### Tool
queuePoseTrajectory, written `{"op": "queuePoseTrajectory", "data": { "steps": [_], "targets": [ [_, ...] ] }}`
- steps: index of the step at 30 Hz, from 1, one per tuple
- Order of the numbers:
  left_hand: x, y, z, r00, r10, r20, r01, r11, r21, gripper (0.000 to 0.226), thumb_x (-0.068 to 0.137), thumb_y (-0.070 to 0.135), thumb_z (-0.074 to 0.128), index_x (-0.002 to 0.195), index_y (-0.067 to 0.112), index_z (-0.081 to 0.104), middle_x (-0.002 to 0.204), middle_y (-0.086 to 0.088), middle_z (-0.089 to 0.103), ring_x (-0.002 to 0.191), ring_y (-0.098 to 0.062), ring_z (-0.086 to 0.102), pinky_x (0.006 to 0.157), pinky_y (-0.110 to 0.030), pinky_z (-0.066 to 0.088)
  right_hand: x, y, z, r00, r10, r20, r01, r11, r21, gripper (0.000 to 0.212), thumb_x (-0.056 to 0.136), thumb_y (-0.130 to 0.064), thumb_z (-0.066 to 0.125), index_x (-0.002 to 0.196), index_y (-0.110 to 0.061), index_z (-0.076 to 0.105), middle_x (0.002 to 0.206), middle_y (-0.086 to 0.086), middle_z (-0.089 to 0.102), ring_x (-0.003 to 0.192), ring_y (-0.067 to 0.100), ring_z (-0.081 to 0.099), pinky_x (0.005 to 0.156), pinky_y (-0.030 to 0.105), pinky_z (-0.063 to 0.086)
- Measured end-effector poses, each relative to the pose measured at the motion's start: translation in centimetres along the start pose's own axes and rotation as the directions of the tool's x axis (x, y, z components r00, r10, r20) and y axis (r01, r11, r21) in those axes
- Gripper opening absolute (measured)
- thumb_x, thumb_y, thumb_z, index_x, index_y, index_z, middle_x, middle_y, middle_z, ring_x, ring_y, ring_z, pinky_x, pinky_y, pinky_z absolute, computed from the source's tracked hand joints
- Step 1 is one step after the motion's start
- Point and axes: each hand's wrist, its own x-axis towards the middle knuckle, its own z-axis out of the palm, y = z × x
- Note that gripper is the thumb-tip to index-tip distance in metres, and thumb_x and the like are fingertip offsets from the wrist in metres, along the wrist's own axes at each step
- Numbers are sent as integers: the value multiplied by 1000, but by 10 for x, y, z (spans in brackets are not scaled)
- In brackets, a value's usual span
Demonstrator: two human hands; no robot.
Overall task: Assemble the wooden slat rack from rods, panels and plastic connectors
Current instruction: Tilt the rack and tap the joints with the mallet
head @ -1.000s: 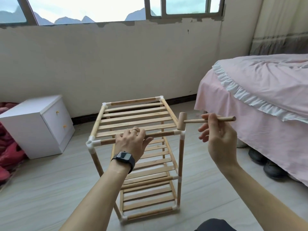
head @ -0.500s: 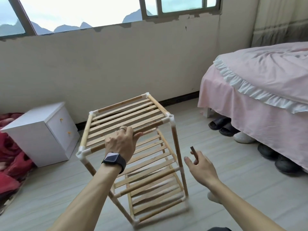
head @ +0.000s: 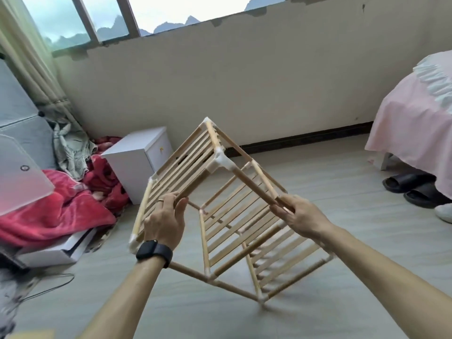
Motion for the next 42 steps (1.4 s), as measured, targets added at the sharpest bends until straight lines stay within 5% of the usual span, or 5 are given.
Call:
{"op": "queuePoseTrajectory", "data": {
  "steps": [10, 22, 30, 37, 42],
  "targets": [
    [-54, -19, 40, 943, -245, 225, 279, 951, -133, 51, 98, 44, 35, 122, 6, 61, 115, -15, 65, 88, -40, 63, 67, -38, 45, -12, -8, 10, 977, -92, -192, 53, 979, -196, 54, 91, -67, 37, 117, -27, 62, 84, -11, 56, 65, 7, 57, 51, 18, 40],
    [-200, -28, 125, 469, -543, 697, 761, 649, -6, 31, 105, 43, 30, 98, 21, 51, 92, -2, 61, 83, -25, 59, 73, -41, 50, -21, 13, 66, 978, -200, -59, 123, 783, -609, 61, 88, -75, 24, 108, -30, 60, 96, -11, 59, 70, 17, 62, 47, 23, 36],
    [-240, -41, 142, 348, -488, 801, 771, 634, 51, 32, 104, 49, 26, 104, 29, 50, 99, -1, 65, 89, -28, 60, 81, -45, 52, -60, 34, 96, 988, -154, -22, 107, 777, -621, 58, 86, -76, 28, 98, -31, 62, 90, -12, 59, 69, 25, 67, 48, 28, 35],
    [-251, -44, 131, 324, -412, 852, 725, 686, 56, 21, 102, 49, 35, 112, 38, 50, 109, 3, 69, 94, -21, 64, 80, -39, 53, -77, 31, 94, 1000, -17, 5, 17, 834, -552, 48, 92, -68, 41, 102, -28, 65, 111, -7, 56, 77, 27, 67, 56, 36, 50],
    [-214, -42, 108, 502, -362, 786, 687, 718, -108, 44, 85, 77, 37, 108, 45, 55, 107, 16, 70, 101, -6, 65, 83, -31, 54, -66, -8, 72, 978, -133, -158, 91, 965, -248, 60, 102, -61, 28, 86, -15, 64, 90, 0, 57, 68, 13, 56, 56, 28, 42]
  ]
}}
